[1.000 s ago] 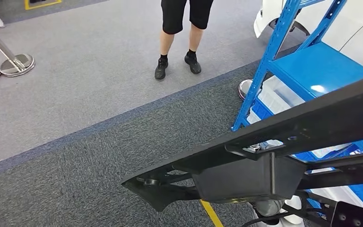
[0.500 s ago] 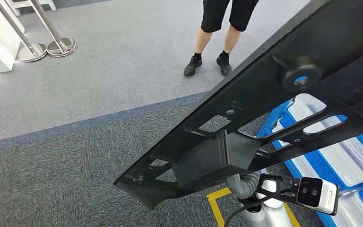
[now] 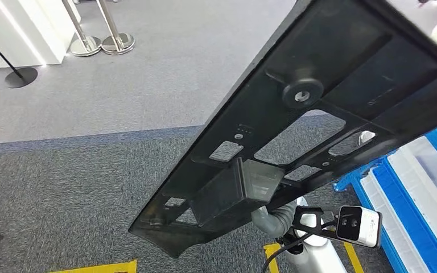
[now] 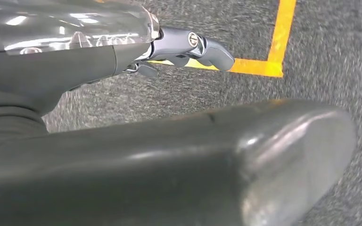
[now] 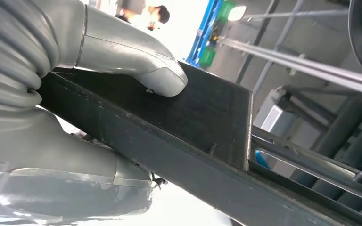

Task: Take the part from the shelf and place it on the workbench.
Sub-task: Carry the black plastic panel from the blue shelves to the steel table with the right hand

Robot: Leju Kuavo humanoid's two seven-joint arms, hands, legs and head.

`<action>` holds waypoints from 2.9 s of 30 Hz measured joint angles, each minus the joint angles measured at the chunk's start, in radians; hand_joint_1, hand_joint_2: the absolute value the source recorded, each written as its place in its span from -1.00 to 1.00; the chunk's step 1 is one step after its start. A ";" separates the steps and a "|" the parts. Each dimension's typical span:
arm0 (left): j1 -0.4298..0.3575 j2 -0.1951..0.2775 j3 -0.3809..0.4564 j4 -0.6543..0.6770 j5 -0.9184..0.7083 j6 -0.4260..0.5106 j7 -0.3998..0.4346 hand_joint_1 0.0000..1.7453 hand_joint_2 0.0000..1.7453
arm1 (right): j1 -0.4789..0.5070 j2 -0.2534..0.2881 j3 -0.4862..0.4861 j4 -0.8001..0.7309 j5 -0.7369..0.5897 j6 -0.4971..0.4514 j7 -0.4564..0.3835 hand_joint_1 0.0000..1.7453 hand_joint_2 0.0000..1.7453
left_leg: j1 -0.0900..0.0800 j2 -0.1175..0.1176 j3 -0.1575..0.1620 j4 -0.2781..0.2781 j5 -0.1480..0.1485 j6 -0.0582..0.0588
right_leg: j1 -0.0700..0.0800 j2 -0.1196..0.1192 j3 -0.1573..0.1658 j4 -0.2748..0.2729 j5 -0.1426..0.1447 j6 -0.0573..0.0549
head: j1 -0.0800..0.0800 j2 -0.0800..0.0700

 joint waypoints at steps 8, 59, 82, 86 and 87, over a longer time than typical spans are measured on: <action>0.010 0.038 0.029 -0.001 0.014 0.077 0.024 -1.00 -1.00 | 0.006 -0.006 0.004 0.002 0.000 0.017 -0.001 1.00 1.00 | 0.005 0.078 -0.098 0.182 -0.092 -0.039 | 0.012 -0.065 0.030 -0.042 -0.002 -0.043 | 0.000 0.000; 0.024 0.096 0.089 -0.002 0.007 0.050 0.055 -1.00 -1.00 | 0.037 -0.033 -0.004 -0.010 0.039 -0.025 0.000 1.00 1.00 | -0.008 0.024 0.012 -0.002 -0.013 0.024 | 0.022 -0.057 -0.062 0.155 -0.066 -0.010 | 0.000 0.000; 0.007 0.073 0.088 -0.002 -0.019 0.043 0.024 -1.00 -1.00 | -0.261 0.026 0.223 0.241 -0.025 -0.004 0.002 1.00 1.00 | -0.002 0.124 -0.012 -0.003 -0.001 0.004 | 0.028 -0.166 0.042 -0.017 -0.046 -0.007 | 0.000 0.000; -0.003 0.070 0.088 -0.002 -0.026 0.040 0.029 -1.00 -1.00 | -0.279 0.029 0.283 0.265 -0.053 -0.007 0.014 1.00 1.00 | 0.000 0.079 -0.010 -0.005 0.003 0.017 | 0.021 -0.081 -0.074 0.219 -0.147 0.000 | 0.000 0.000; -0.003 0.068 0.088 -0.002 -0.029 0.038 0.031 -1.00 -1.00 | -0.280 0.028 0.299 0.273 -0.058 -0.007 0.018 1.00 1.00 | 0.000 0.065 -0.010 -0.005 0.003 0.017 | 0.021 -0.077 -0.096 0.251 -0.148 0.000 | 0.000 0.000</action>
